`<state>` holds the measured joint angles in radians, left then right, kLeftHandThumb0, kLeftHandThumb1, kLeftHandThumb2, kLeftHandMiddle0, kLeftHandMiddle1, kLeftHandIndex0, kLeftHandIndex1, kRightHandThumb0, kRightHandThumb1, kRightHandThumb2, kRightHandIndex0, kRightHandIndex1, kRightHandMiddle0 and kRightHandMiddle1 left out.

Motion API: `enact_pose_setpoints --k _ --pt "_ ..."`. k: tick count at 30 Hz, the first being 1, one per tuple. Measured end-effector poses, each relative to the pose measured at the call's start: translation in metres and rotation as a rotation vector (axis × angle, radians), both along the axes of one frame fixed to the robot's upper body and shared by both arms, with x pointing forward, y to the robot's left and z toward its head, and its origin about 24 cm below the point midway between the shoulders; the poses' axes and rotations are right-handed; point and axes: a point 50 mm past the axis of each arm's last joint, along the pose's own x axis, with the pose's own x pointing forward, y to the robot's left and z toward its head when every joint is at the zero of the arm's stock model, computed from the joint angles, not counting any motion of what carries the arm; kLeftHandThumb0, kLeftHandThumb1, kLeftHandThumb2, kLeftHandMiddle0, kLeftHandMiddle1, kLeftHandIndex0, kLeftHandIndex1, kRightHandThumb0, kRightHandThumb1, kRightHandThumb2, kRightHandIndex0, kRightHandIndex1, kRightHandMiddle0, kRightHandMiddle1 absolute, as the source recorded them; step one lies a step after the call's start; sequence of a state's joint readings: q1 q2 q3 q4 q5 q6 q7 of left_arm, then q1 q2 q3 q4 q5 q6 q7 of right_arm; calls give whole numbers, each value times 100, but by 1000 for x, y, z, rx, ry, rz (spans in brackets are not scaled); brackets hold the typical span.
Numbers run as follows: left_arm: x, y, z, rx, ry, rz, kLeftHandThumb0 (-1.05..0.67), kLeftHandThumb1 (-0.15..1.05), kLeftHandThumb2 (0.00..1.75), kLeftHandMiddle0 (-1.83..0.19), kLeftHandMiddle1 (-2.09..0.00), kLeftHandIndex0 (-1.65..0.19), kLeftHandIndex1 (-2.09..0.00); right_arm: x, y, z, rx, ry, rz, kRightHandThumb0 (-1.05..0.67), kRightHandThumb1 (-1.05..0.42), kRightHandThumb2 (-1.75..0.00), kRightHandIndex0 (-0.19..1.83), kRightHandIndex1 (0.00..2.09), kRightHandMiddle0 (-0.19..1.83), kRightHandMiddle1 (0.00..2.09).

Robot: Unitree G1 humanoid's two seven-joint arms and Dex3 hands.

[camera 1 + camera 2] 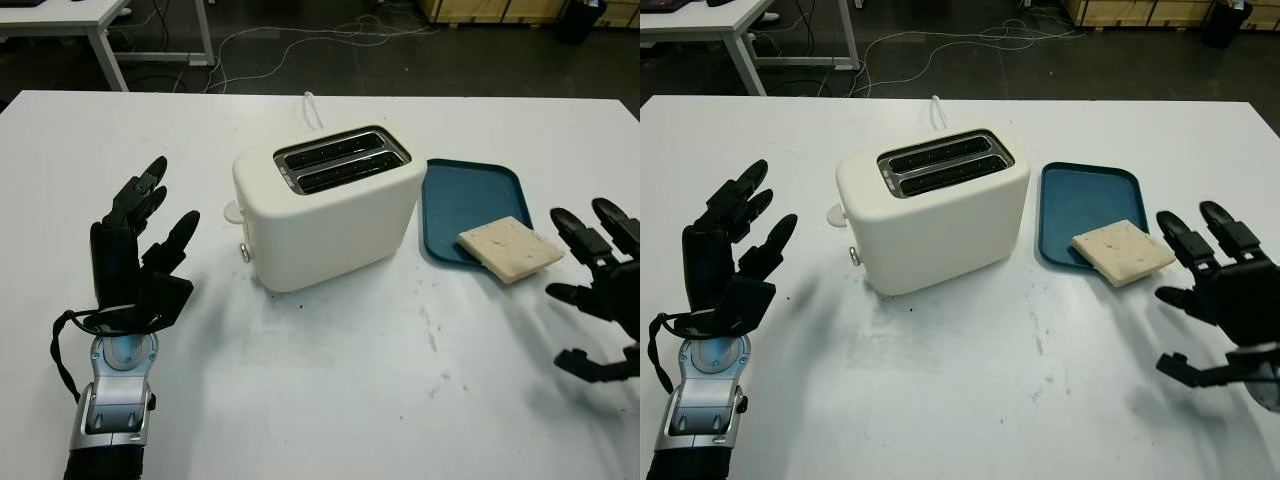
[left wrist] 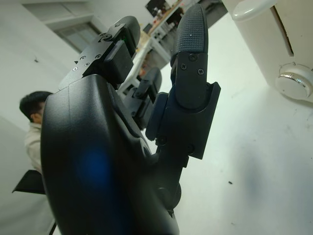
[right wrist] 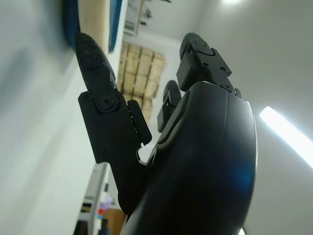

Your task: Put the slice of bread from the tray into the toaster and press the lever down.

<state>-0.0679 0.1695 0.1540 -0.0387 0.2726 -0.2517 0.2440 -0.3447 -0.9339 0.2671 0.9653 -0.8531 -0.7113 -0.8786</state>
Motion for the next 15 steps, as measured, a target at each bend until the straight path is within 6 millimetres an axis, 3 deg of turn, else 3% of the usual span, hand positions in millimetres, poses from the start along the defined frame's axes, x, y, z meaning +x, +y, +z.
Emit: enact_pose_setpoints --k 15 --pt "-1 2 4 -1 -10 7 -66 92 29 -69 -1 -56 0 23 13 9 -41 132 83 -47 -79 0 35 2 34 0"
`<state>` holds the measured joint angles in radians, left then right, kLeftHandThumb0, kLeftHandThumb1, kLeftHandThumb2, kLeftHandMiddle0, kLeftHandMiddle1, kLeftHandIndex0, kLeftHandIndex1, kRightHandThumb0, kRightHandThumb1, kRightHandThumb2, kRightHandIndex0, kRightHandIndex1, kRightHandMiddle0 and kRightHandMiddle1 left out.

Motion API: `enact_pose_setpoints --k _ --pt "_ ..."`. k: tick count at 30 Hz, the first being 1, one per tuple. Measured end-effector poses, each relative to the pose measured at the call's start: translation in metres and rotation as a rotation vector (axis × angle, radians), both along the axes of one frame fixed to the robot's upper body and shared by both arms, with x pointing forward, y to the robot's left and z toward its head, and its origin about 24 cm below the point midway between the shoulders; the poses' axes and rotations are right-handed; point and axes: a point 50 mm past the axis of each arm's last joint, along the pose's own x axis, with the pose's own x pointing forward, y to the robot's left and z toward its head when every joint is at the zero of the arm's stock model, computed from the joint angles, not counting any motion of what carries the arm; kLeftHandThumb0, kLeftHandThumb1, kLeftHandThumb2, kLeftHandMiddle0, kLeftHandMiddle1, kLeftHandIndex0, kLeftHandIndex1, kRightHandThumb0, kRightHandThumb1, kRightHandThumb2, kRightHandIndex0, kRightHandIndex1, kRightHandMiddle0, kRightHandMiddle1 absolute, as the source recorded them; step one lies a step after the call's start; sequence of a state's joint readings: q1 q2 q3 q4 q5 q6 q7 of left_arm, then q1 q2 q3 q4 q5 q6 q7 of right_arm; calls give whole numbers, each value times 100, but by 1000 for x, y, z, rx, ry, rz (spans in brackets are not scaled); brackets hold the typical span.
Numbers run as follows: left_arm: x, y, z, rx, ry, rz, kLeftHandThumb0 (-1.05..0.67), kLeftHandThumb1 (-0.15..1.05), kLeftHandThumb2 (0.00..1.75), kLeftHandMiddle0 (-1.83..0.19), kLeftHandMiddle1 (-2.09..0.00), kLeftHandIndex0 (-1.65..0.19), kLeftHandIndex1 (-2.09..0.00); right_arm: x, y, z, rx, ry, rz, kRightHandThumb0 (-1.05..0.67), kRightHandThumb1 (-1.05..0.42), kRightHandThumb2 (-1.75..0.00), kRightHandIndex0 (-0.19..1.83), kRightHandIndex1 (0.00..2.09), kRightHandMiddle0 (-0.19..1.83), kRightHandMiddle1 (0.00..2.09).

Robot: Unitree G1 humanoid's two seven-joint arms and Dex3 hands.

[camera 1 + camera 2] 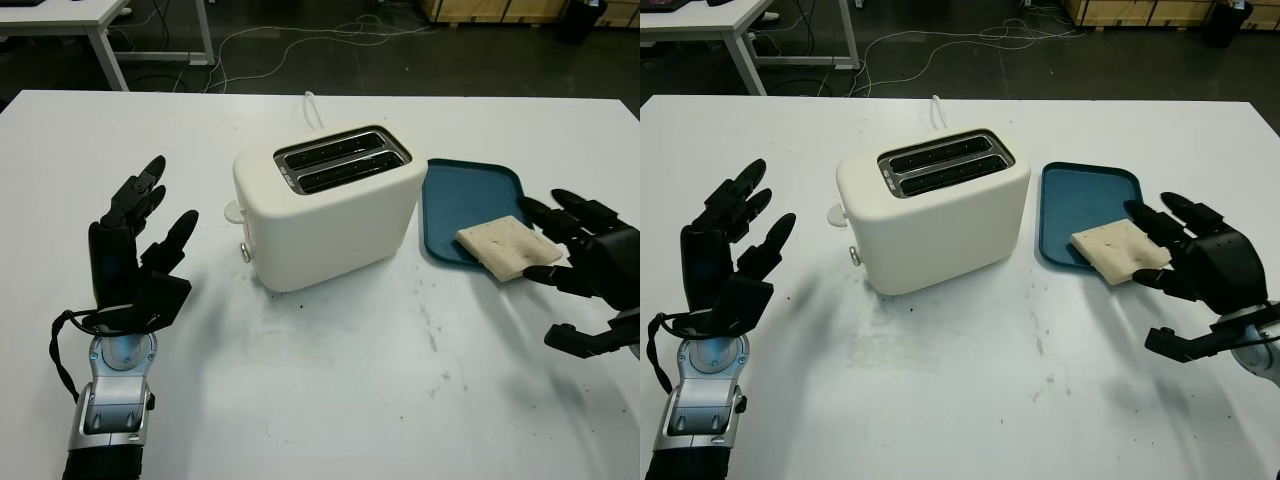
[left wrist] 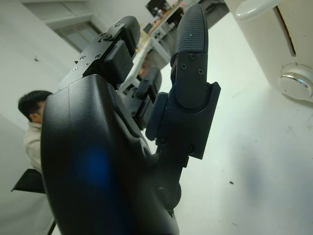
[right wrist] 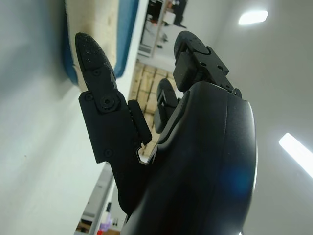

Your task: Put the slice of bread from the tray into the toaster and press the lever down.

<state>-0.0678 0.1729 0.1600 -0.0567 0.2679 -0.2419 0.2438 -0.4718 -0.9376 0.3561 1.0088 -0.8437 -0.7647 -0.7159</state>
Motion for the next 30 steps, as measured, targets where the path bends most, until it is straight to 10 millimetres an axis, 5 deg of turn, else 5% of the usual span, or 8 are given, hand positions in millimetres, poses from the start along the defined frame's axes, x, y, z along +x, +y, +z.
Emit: enact_pose_setpoints --k 30 --pt "-1 2 3 9 1 14 -67 92 30 -70 -1 -57 0 -4 -6 3 -86 51 7 -48 -78 0 39 1 37 1"
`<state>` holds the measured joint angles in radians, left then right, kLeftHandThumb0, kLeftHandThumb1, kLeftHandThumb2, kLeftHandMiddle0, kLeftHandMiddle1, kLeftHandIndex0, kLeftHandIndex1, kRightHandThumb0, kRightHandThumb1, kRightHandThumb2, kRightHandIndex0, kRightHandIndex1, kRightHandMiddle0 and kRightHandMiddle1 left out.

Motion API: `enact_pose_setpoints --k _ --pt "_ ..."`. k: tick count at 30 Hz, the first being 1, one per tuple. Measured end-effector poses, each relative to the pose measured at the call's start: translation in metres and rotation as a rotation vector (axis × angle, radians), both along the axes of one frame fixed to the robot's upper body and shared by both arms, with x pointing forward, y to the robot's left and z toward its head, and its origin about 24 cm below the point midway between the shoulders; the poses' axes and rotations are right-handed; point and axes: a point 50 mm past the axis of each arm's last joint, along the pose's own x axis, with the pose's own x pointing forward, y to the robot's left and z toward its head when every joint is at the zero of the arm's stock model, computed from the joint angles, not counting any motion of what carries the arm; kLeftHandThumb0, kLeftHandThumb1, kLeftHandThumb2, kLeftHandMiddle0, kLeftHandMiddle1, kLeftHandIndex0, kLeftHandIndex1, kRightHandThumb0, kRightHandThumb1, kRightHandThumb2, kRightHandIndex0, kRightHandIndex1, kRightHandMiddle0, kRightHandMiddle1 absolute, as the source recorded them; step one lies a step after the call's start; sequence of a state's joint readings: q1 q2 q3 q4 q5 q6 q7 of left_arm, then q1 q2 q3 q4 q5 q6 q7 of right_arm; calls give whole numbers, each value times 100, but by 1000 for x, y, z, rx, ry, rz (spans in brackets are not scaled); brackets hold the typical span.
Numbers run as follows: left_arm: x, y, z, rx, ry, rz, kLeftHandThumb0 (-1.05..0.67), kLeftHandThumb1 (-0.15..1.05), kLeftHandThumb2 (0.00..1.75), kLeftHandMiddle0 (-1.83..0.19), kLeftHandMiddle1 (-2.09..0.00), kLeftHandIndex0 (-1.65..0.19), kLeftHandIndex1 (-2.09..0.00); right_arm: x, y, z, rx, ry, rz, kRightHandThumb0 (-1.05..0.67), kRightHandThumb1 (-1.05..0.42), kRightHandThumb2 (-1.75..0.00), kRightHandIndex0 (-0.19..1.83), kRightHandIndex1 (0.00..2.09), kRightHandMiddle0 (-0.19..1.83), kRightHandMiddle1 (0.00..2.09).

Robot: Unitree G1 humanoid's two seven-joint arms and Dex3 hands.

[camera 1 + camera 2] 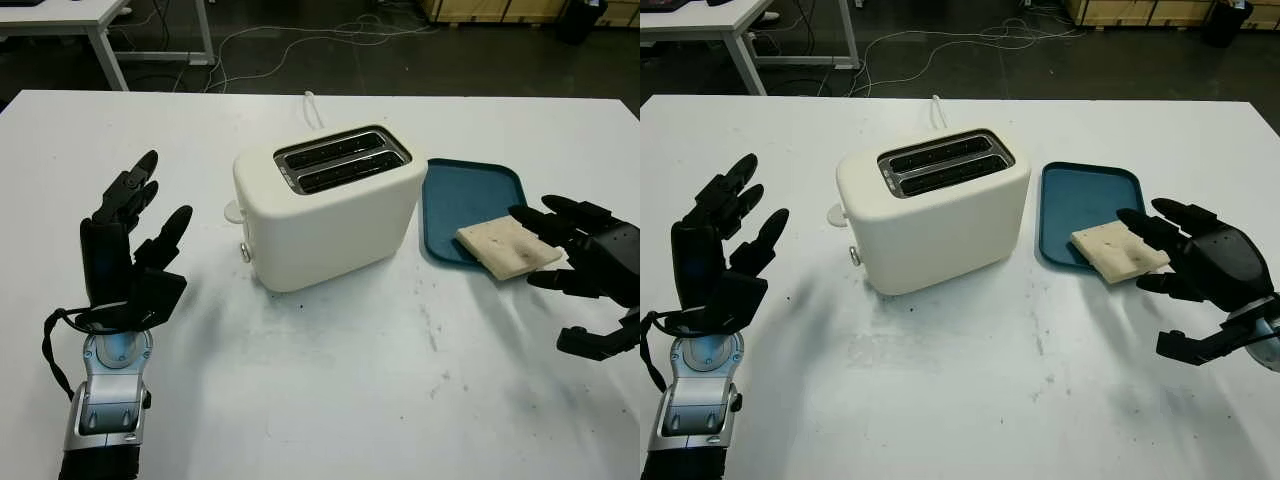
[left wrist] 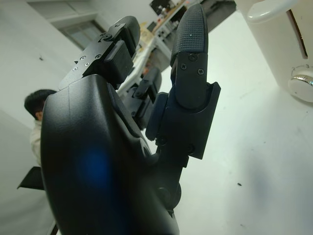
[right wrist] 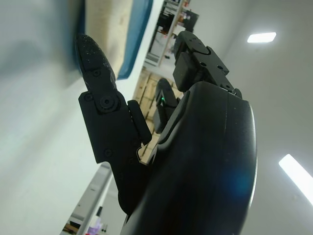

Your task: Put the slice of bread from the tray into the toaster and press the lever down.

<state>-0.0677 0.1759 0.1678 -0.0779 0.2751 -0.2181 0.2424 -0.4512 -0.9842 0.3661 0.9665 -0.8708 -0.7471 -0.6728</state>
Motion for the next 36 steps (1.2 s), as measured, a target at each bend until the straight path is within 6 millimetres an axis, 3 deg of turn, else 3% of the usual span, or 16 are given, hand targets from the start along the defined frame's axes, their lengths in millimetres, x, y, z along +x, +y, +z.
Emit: enact_pose_setpoints --k 8,14,29,33,36 --pt "0 0 1 2 2 3 -66 92 29 -70 0 -57 0 -1 2 -14 -34 39 -7 -49 -78 -1 39 1 36 0" --pt "0 0 1 4 1 4 -66 92 29 -70 0 -57 0 8 5 -14 -123 14 -2 -48 -77 0 41 1 37 1" --pt "-1 0 2 4 -3 7 -66 92 29 -71 -1 -58 0 16 17 -24 -222 -37 40 -25 -92 -5 61 5 53 3" --pt "-1 0 2 1 -3 7 -65 92 29 -71 -1 -58 0 15 18 -26 -232 -45 48 -24 -92 -6 78 11 67 8" --pt "-1 -1 3 -3 -7 6 -65 92 28 -72 -1 -58 0 16 20 -26 -241 -50 62 -29 -92 -15 103 28 93 19"
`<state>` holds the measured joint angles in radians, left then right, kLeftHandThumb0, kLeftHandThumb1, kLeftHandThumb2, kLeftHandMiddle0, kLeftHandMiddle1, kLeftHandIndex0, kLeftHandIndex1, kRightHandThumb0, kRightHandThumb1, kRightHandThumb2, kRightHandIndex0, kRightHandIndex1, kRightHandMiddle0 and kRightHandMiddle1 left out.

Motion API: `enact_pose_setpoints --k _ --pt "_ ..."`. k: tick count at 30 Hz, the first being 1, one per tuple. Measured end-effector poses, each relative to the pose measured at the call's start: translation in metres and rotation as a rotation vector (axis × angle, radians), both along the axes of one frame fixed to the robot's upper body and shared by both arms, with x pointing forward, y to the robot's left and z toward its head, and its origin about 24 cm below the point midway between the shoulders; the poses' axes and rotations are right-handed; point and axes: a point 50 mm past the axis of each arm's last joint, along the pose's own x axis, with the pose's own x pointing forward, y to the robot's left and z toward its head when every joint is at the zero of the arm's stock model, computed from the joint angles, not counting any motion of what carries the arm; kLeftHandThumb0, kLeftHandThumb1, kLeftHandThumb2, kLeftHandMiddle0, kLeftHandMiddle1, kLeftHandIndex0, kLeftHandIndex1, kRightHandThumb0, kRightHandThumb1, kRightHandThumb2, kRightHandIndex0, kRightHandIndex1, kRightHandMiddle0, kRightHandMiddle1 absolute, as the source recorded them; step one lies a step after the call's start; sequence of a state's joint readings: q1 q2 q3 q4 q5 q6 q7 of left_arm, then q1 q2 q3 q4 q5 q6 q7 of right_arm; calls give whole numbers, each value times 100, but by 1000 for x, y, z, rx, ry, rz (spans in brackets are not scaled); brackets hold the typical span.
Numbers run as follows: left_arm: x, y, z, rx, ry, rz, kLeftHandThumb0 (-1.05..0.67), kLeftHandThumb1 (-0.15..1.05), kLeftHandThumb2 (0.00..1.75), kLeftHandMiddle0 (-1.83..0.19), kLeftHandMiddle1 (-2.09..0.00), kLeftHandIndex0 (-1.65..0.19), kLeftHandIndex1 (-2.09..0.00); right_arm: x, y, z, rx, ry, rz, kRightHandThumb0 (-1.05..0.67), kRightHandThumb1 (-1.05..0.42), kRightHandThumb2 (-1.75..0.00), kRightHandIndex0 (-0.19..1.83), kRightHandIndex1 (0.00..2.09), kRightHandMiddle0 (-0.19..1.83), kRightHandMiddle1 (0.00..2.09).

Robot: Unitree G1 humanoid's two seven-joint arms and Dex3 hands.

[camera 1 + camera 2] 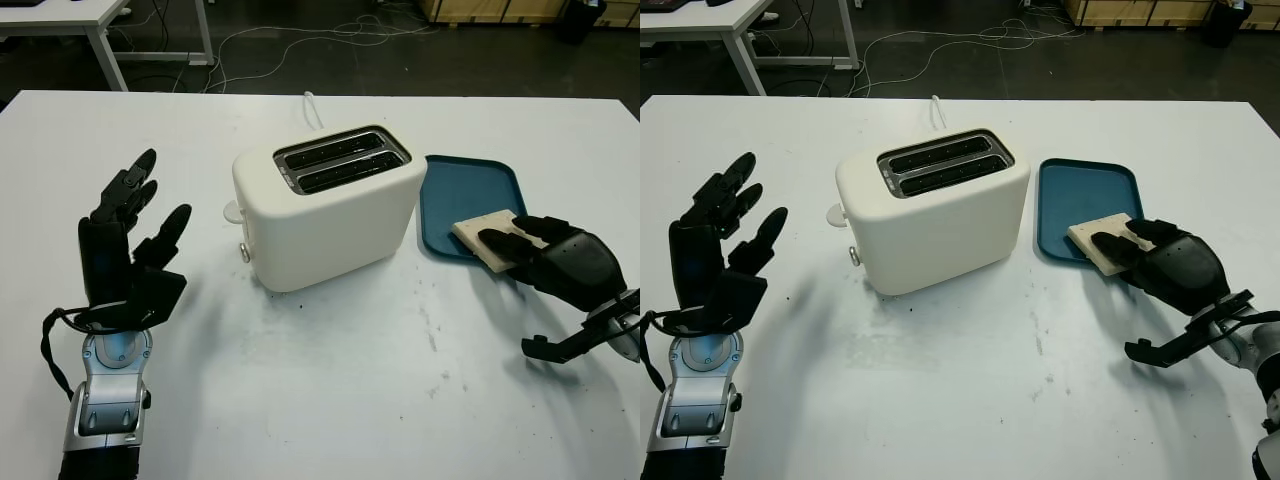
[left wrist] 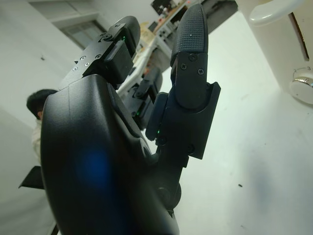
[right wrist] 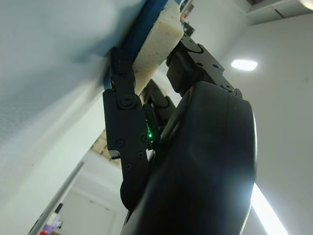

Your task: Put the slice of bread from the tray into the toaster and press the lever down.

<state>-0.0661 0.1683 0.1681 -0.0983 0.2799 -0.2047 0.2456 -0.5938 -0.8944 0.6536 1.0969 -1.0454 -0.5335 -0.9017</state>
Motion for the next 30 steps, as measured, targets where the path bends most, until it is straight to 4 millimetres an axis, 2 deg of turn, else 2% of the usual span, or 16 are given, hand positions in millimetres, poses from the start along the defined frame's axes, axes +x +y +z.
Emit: enact_pose_setpoints --k 1,2,4,5,7,12,19,28,30 --pt "0 0 0 -1 0 0 -65 92 28 -72 -1 -58 0 1 1 1 -7 -10 7 -36 -92 -24 99 67 98 32" --pt "0 0 0 -1 0 0 -65 92 28 -72 -1 -58 0 1 1 2 -18 -21 13 -40 -92 -28 94 93 95 49" --pt "0 0 0 -1 0 0 -65 92 29 -72 -1 -58 0 2 2 3 -36 -47 33 -46 -92 -35 84 146 79 105" --pt "0 0 0 -1 0 0 -65 92 28 -72 -1 -58 0 1 3 3 -36 -60 42 -49 -92 -41 82 163 65 141" --pt "0 0 0 -1 0 0 -65 92 28 -72 -1 -58 0 1 4 4 -28 -80 53 -51 -92 -46 81 172 55 167" --pt "0 0 0 -1 0 0 -65 92 28 -71 0 -58 0 2 5 3 -27 -71 49 -48 -92 -40 76 174 50 174" --pt "0 0 0 -1 0 1 -63 92 27 -72 0 -58 0 7 9 7 -24 -44 35 -47 -92 -54 71 175 44 175" --pt "0 0 0 -1 0 1 -64 92 27 -73 -1 -58 0 17 10 44 127 -126 39 -40 -92 -42 69 175 41 175" --pt "0 0 0 -1 0 1 -64 92 27 -73 -1 -58 0 20 11 50 135 -139 47 -38 -92 -30 71 175 42 175"
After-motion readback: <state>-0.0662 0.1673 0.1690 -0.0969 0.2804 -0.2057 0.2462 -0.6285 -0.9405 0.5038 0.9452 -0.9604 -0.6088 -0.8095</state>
